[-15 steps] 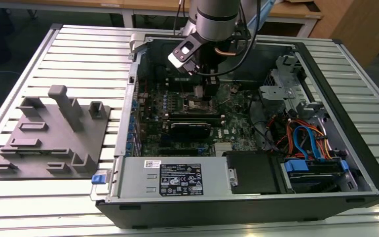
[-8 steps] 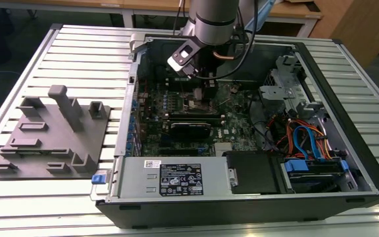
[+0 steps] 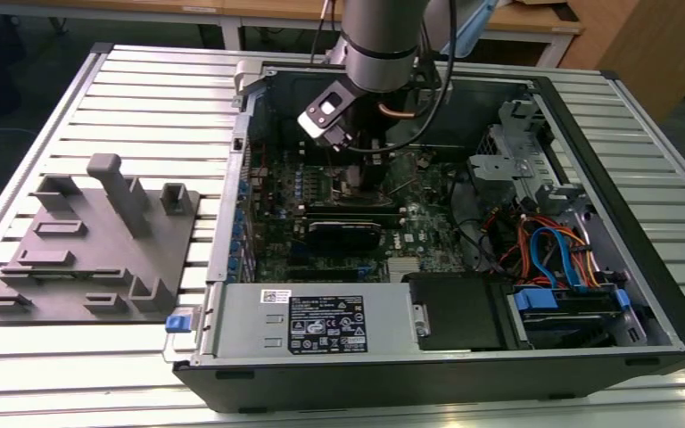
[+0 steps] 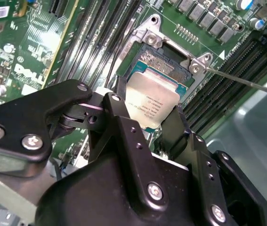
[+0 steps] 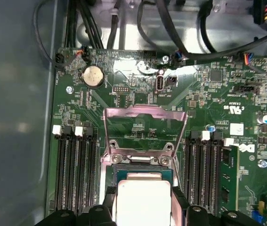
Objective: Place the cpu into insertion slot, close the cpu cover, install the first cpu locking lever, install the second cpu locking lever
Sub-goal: 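Place the cpu into insertion slot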
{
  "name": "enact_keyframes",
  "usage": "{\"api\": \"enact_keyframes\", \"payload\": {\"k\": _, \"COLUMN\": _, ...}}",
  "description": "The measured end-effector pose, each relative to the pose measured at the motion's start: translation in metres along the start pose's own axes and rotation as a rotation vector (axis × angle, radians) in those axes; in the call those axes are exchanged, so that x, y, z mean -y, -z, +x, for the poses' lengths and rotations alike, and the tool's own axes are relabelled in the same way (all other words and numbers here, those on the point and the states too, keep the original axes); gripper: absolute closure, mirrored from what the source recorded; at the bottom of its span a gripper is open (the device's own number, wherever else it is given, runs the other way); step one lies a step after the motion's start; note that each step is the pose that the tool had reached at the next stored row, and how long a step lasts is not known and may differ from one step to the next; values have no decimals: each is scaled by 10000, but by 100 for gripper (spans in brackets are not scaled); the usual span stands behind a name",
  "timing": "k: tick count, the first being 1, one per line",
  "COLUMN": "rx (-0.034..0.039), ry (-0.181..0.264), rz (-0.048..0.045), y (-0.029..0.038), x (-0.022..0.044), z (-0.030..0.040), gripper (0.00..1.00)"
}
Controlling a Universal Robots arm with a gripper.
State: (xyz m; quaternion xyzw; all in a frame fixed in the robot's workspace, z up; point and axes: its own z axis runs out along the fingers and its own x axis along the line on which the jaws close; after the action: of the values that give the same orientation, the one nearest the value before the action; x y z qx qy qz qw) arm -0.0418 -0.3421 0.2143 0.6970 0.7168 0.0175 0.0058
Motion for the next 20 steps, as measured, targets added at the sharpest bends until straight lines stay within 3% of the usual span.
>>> {"api": "enact_keyframes", "payload": {"k": 6, "rx": 0, "ry": 0, "rz": 0, "y": -107, "x": 16, "z": 7, "gripper": 46}}
{"api": "enact_keyframes", "payload": {"k": 20, "rx": 3, "ry": -55, "rz": -1, "y": -200, "x": 37, "z": 23, "gripper": 46}}
